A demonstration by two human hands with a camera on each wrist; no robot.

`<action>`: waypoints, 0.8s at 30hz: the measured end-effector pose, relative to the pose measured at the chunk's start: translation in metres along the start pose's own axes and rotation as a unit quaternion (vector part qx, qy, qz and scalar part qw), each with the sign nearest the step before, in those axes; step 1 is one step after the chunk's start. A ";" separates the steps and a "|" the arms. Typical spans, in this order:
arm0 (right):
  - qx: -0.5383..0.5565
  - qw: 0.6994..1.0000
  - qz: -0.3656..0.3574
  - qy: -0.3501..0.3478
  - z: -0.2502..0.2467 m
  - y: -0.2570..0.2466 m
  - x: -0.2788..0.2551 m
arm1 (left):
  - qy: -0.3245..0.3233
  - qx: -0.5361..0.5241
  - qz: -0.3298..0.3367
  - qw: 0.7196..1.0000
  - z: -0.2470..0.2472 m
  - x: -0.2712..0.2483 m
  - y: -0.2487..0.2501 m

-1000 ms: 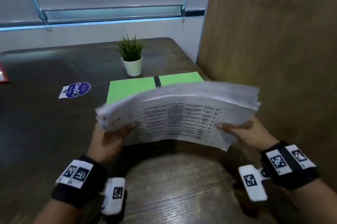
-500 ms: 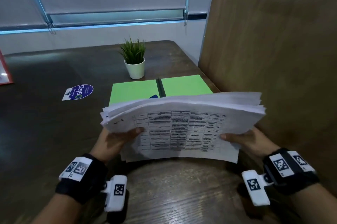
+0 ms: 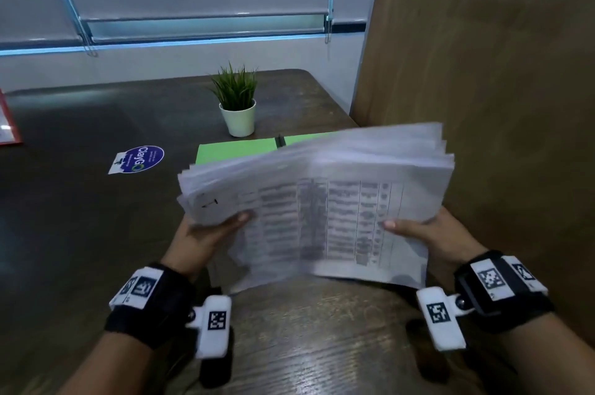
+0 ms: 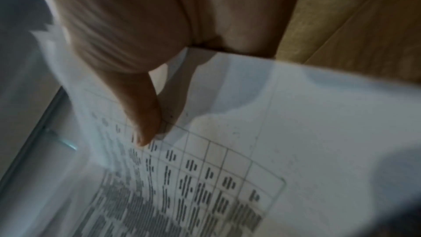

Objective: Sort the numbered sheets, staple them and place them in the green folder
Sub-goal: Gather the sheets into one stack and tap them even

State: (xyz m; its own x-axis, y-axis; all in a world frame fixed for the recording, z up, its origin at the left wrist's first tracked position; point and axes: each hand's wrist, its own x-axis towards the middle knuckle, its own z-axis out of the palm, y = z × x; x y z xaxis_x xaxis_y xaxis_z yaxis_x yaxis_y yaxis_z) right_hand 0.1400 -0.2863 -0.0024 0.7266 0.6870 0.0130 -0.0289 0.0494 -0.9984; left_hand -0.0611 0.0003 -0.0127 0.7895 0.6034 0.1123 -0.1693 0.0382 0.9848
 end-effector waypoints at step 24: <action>-0.073 0.997 -0.006 -0.003 -0.002 0.014 0.007 | 0.270 0.012 0.230 0.935 0.024 0.030 0.045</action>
State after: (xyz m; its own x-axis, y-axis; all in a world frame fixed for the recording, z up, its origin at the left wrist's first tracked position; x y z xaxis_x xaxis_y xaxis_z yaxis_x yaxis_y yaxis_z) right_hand 0.1462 -0.2821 -0.0160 0.7227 0.6908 0.0244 0.0796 -0.0480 -0.9957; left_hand -0.0310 0.0008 0.0380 0.2226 0.8655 0.4487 -0.3989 -0.3391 0.8520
